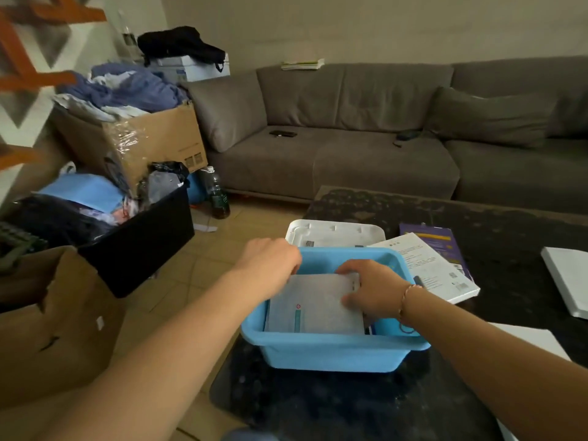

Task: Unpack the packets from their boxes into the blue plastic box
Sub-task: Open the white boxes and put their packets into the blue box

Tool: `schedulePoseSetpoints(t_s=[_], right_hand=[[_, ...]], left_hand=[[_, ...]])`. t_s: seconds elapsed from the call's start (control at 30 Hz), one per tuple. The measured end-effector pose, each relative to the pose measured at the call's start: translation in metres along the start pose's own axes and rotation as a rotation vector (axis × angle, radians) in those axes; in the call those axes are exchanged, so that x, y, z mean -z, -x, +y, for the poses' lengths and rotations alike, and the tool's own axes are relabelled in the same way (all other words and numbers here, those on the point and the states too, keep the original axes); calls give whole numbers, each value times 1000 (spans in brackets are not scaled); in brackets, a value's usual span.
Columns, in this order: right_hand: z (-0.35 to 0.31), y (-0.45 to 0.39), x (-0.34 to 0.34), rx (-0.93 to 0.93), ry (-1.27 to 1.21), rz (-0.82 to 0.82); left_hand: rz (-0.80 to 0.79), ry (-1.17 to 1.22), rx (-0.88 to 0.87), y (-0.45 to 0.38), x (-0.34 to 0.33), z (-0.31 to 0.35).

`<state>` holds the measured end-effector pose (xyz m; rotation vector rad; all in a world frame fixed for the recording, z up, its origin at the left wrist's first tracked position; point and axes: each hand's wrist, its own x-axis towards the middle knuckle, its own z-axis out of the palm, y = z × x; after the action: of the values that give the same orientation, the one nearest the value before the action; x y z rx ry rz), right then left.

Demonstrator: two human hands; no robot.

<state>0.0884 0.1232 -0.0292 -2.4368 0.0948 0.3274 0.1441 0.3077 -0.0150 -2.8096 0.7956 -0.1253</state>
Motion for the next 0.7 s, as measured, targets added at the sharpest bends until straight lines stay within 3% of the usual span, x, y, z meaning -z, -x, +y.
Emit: schedulePoseSetpoints(t_s=[0.33, 0.57, 0.7], right_hand=[[5, -6, -14, -35, 305, -129], [11, -9, -16, -17, 396, -184], [7, -3, -9, 11, 405, -143]], left_hand=[[-104, -278, -51, -2, -8, 18], [-107, -345, -68, 2, -15, 20], [-116, -250, -41, 8, -4, 19]])
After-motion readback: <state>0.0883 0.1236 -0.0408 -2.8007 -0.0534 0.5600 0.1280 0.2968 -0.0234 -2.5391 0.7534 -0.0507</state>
